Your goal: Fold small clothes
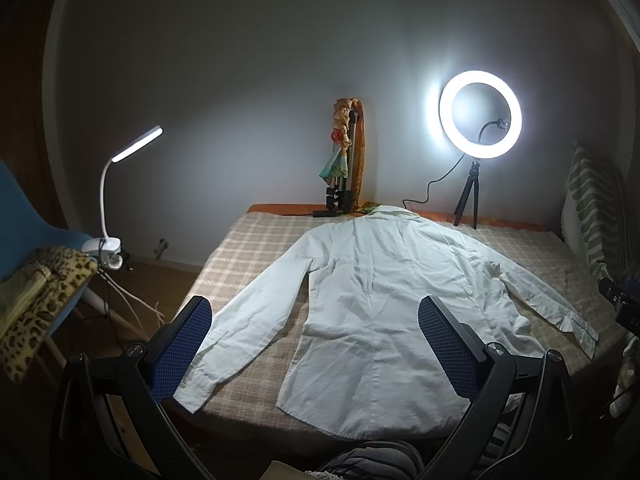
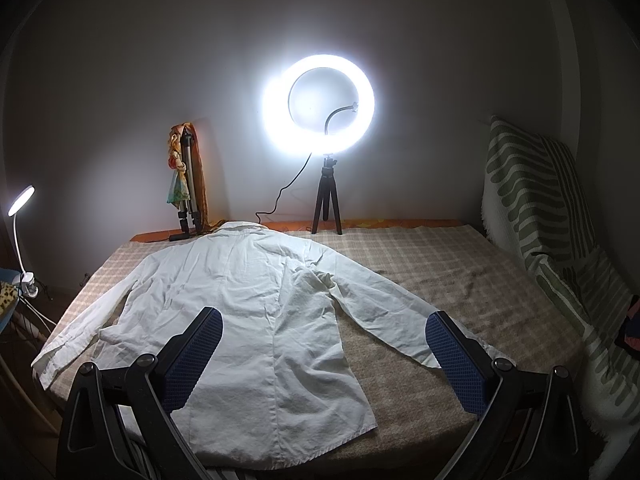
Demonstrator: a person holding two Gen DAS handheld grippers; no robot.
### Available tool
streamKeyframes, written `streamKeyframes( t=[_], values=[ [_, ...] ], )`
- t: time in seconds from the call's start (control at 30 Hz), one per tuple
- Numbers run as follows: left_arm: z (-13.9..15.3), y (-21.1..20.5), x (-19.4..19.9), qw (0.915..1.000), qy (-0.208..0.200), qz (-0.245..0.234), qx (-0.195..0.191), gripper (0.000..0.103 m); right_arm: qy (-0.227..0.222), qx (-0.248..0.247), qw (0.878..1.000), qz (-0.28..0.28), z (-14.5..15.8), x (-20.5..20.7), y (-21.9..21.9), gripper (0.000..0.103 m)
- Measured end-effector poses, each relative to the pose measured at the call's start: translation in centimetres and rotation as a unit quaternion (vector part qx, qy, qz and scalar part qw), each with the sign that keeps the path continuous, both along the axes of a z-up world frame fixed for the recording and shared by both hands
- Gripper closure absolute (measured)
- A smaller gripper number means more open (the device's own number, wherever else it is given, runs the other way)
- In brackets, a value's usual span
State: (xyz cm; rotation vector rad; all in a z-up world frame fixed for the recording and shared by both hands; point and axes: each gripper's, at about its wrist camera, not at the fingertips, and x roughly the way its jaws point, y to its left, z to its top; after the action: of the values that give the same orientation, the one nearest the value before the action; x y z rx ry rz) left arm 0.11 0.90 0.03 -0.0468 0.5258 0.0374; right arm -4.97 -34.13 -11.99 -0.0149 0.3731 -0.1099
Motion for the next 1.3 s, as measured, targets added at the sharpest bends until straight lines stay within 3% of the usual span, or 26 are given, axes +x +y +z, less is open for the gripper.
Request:
streamKeyframes(
  t=[1.3],
  values=[
    [0.01,0.11,-0.15,1.0000,-0.001,0.003,-0.002,0.000,-0.002,-0.003,1.000,0.002,0.02,0.52,0.52,0.000]
  ],
)
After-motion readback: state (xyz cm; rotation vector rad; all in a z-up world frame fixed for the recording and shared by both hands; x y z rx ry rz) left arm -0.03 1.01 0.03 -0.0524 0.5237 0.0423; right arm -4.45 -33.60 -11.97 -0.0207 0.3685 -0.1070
